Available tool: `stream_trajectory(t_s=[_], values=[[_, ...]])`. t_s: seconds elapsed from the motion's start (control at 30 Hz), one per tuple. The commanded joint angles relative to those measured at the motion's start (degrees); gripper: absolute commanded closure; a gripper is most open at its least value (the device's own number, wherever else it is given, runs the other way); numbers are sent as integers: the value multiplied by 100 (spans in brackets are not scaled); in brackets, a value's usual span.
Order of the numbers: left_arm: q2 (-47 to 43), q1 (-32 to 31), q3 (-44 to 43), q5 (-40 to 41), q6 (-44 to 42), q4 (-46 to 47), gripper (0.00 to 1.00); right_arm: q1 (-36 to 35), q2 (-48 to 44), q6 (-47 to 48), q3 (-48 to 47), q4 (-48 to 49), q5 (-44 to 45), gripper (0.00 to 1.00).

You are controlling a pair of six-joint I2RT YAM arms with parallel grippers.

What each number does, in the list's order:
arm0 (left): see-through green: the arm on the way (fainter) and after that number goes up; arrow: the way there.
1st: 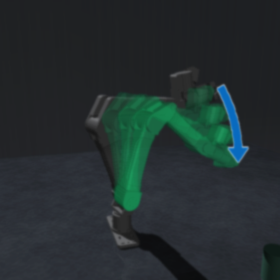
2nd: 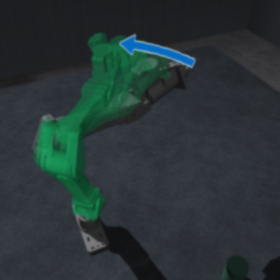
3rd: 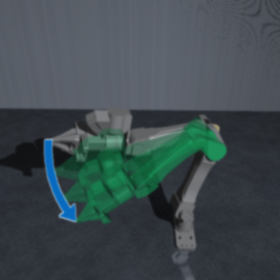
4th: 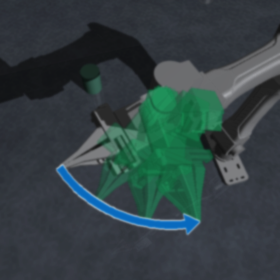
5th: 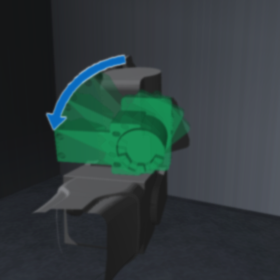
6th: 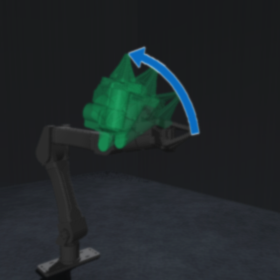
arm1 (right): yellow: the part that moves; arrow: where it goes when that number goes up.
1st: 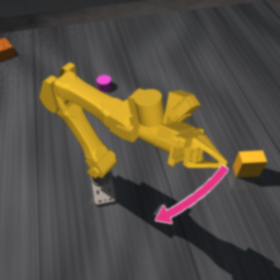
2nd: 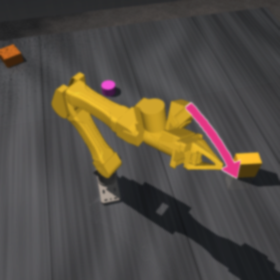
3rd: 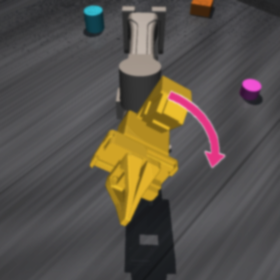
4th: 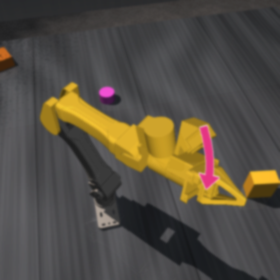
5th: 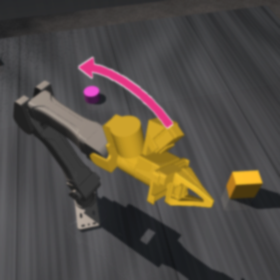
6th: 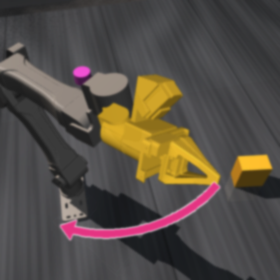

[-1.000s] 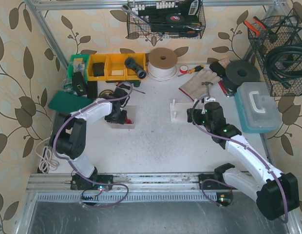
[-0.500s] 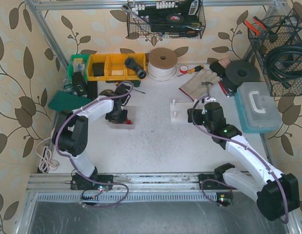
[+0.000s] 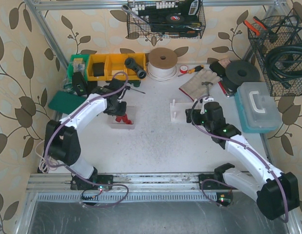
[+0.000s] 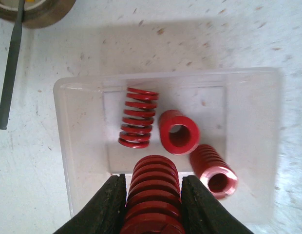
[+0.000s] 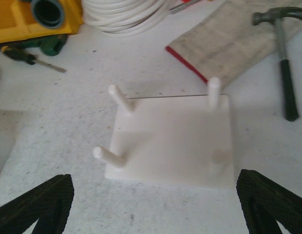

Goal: Install the large spring

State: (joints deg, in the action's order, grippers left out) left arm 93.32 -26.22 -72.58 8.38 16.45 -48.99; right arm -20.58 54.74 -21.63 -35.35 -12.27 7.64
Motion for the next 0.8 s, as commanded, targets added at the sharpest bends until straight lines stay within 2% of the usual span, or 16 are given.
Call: stream_trajectory(t_s=[0.0, 0.1, 0.17, 0.27, 0.3, 0.37, 0.43, 0.53, 0.63, 0.77], values=[[-667, 3, -201, -602, -82, 37, 100, -194, 157, 285, -89, 660, -826, 10], [-921, -45, -103, -1120, -98, 282, 100, -673, 414, 446, -183, 1033, -1285, 11], [-1137, -158, 75, -1211, -71, 541, 100, -862, 618, 184, -472, 861, -1467, 12], [-1613, -463, 478, -1140, -27, 1294, 100, -854, 773, -1653, -978, 57, -1092, 13], [-1842, -621, 678, -1029, -24, 1622, 100, -863, 789, -2547, -940, 326, -1253, 13], [-2195, -799, 1096, -1036, -100, 2439, 100, -992, 881, -3626, -595, 1512, -1679, 15], [-2486, -906, 1482, -1052, -248, 3190, 100, -1111, 1127, -4323, -746, 1828, -1726, 17], [-2818, -1040, 1932, -1121, -695, 4024, 100, -1142, 1531, -4849, -1147, 1824, -1886, 21], [-3112, -1221, 2329, -1165, -1221, 4691, 100, -1198, 1793, -5444, -1251, 2245, -2098, 25], [-3443, -1442, 2886, -1248, -1729, 5664, 100, -1446, 1959, -5996, -1385, 2747, -2066, 25]])
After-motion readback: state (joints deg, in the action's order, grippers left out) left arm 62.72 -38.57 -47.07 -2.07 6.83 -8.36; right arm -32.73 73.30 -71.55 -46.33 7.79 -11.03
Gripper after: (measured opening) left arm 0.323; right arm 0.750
